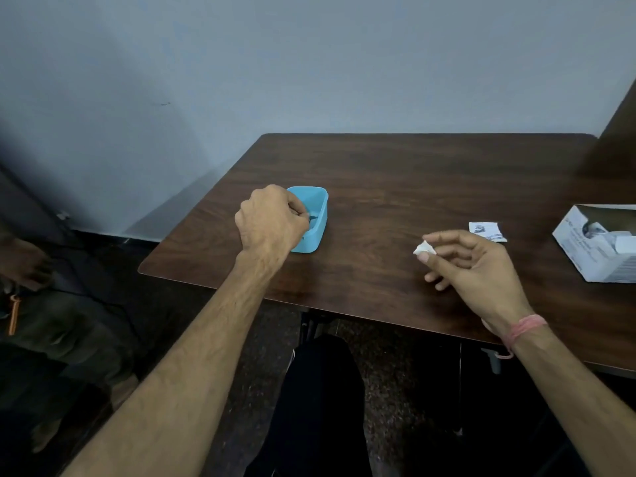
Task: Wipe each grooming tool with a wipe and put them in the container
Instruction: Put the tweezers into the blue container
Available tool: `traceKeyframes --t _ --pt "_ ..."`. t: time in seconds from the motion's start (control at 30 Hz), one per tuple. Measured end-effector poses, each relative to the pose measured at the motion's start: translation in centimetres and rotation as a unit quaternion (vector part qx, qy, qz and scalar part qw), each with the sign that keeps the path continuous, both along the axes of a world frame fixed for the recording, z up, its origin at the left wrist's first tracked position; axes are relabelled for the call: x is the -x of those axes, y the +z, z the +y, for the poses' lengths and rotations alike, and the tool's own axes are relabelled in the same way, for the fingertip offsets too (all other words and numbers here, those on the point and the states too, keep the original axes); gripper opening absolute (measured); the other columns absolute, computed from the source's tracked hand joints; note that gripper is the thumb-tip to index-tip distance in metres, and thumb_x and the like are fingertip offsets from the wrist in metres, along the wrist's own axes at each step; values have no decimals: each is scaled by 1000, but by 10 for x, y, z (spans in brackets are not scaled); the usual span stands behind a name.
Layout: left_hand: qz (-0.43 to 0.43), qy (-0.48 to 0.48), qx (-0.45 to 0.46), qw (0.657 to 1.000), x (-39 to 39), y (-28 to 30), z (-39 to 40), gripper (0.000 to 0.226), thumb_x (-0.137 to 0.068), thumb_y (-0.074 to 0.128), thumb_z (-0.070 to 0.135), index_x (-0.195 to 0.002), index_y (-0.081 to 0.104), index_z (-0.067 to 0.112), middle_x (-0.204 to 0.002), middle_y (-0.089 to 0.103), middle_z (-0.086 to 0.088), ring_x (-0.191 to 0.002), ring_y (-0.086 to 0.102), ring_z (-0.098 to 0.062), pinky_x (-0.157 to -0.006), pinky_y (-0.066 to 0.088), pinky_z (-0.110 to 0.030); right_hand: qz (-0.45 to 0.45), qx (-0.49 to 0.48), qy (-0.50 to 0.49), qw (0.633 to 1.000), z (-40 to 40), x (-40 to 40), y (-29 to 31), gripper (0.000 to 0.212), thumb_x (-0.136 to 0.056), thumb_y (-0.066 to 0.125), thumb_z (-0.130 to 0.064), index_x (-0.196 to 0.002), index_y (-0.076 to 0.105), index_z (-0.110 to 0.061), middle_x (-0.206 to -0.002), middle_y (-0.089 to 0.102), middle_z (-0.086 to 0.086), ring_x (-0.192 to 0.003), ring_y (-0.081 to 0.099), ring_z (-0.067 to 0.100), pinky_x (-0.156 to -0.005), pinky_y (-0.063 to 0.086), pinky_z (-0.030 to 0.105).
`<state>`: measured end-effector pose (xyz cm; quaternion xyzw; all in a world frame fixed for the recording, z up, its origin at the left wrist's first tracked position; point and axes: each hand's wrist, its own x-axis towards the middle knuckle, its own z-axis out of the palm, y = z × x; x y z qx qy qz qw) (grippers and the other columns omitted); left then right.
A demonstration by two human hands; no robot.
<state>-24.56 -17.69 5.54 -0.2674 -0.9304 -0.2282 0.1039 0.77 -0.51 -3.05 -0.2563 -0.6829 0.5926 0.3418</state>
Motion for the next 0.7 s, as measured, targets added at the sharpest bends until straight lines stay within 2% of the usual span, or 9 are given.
traceKeyframes --t 0.07,0.17,0.27,0.33,0.4,0.5,0.57,0.63,0.7 --pt "-5 -4 18 1000 3 2 0 16 -89 81 26 -100 91 32 -108 84 5 -98 77 -25 -81 57 -36 -4 -7 7 1000 -1 1 -1 21 -94 86 -10 -112 82 -20 -95 82 7 -69 76 19 -56 60 23" --pt "-23 -6 13 1000 8 5 -3 10 -90 86 31 -98 91 33 -109 84 9 -87 65 -13 -79 55 -33 -9 -11 9 1000 -1 0 -3 12 -94 85 -11 -104 84 -18 -95 82 10 -71 76 19 -57 60 23" --pt "-38 -4 -13 999 10 9 -7 4 -88 88 32 -91 90 35 -107 84 11 -96 73 -16 -80 58 -34 -3 -2 10 1000 0 1 -2 10 -92 87 -11 -99 81 -15 -94 82 10 -74 78 23 -58 61 24" --pt "-36 -3 -44 998 8 10 -10 3 -88 87 36 -89 89 34 -101 84 13 -97 76 -16 -77 53 -31 6 6 15 1000 0 0 -1 11 -90 88 -11 -96 80 -13 -94 83 11 -77 79 24 -58 61 24" --pt "-27 -22 -92 995 -2 8 -10 8 -90 85 42 -91 86 34 -93 82 17 -90 74 -10 -76 47 -29 23 11 20 999 -1 -1 1 12 -88 89 -8 -94 78 -11 -97 84 10 -81 78 22 -59 60 23" --pt "-33 -101 -162 981 -38 -2 -4 12 -90 85 50 -90 84 37 -82 77 23 -82 73 -2 -73 52 -26 51 20 14 998 -2 -4 4 14 -85 90 -4 -93 78 -5 -102 85 9 -87 74 19 -60 57 21" --pt "-87 -188 -176 962 -67 -19 8 9 -91 87 46 -94 85 38 -83 78 23 -83 73 4 -76 58 -25 72 42 6 997 -1 -8 7 17 -80 92 -7 -91 79 -6 -100 85 9 -85 73 16 -58 55 21" --pt "-182 -258 -189 930 -95 -37 23 15 -94 87 45 -108 86 38 -91 81 24 -84 71 8 -80 59 -28 88 69 -2 994 1 -15 10 21 -74 93 -13 -89 79 -7 -91 83 6 -77 72 13 -56 55 22" --pt "-292 -298 -217 883 -119 -54 39 23 -99 85 45 -120 85 37 -101 83 24 -77 70 6 -70 58 -30 83 79 -8 993 4 -26 12 22 -73 91 -15 -91 80 -8 -88 82 7 -72 71 12 -55 56 22"
